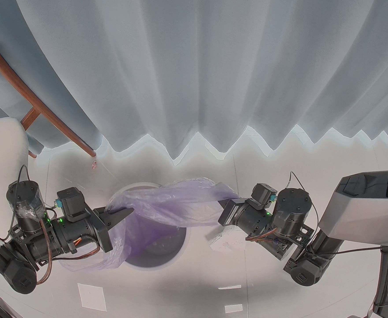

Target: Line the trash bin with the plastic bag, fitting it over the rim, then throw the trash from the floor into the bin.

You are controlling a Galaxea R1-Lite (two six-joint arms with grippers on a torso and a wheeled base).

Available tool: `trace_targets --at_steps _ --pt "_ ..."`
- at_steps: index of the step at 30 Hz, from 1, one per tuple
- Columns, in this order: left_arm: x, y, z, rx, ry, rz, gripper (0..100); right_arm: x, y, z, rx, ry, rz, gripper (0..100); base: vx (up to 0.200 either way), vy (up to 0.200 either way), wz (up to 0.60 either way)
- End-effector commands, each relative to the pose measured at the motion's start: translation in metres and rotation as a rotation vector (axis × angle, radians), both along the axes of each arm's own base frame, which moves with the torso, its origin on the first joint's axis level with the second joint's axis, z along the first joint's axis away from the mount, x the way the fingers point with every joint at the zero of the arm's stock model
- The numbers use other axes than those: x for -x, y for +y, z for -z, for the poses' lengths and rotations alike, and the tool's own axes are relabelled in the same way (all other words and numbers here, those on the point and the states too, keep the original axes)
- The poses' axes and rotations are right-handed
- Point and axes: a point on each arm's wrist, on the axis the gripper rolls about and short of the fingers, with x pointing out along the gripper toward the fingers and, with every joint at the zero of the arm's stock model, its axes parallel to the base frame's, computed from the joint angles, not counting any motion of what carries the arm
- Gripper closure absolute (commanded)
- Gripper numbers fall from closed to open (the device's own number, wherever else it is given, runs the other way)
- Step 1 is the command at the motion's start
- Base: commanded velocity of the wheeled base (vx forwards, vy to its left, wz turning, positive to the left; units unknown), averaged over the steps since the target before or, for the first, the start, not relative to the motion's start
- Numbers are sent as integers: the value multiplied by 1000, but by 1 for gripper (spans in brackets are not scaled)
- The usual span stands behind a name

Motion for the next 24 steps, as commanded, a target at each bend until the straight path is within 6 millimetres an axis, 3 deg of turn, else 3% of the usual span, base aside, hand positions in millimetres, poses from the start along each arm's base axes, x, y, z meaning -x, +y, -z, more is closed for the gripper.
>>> trace_targets --at_steps 1,6,10,12,15,19,24 --pt "-2 -5 -5 13 -35 18 100 7 -4 -8 -17 -11 -7 100 0 0 0" --pt "3 -10 -5 18 -40 46 100 13 -9 -5 8 7 -29 100 0 0 0" --pt "4 -10 -5 7 -47 9 100 22 -10 -21 -28 -12 -93 100 0 0 0" --pt "4 -9 -4 -8 -53 -25 100 31 -3 -31 -70 -5 -163 100 0 0 0" --pt "4 -9 -4 -33 -77 -40 100 39 9 -28 -67 34 -216 100 0 0 0" --pt "7 -12 -1 -64 -87 -23 100 41 24 -21 -25 78 -247 100 0 0 0" --pt "8 -13 0 -75 -85 -60 100 41 35 -30 -43 60 -271 100 0 0 0"
